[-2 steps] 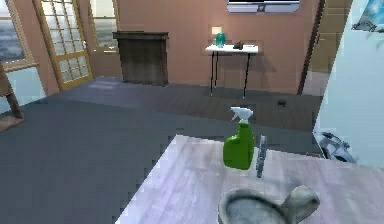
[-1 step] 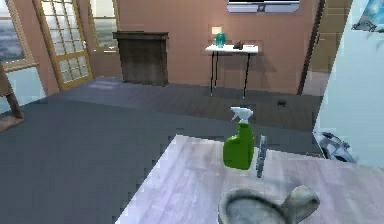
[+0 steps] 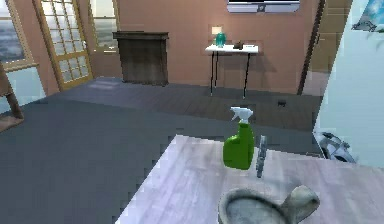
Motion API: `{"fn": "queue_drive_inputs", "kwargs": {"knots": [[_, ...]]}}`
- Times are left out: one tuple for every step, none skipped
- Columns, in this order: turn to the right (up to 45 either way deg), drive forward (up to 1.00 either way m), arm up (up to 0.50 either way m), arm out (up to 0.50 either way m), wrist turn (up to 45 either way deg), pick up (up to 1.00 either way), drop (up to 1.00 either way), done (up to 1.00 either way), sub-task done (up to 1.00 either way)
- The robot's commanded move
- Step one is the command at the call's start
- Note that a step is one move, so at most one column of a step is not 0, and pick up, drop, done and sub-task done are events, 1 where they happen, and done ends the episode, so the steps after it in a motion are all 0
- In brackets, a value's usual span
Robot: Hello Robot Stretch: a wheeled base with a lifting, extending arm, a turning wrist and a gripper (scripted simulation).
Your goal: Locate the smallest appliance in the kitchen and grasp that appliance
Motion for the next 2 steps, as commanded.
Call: {"fn": "queue_drive_inputs", "kwargs": {"knots": [[0.0, 0.00, 0.00, 0.22, 0.0, 0.00, 0.00, 0.00, 0.00], [0.0, 0.00, 0.00, 0.00, 45.0, 0.00, 0.00, 0.00, 0.00]]}}
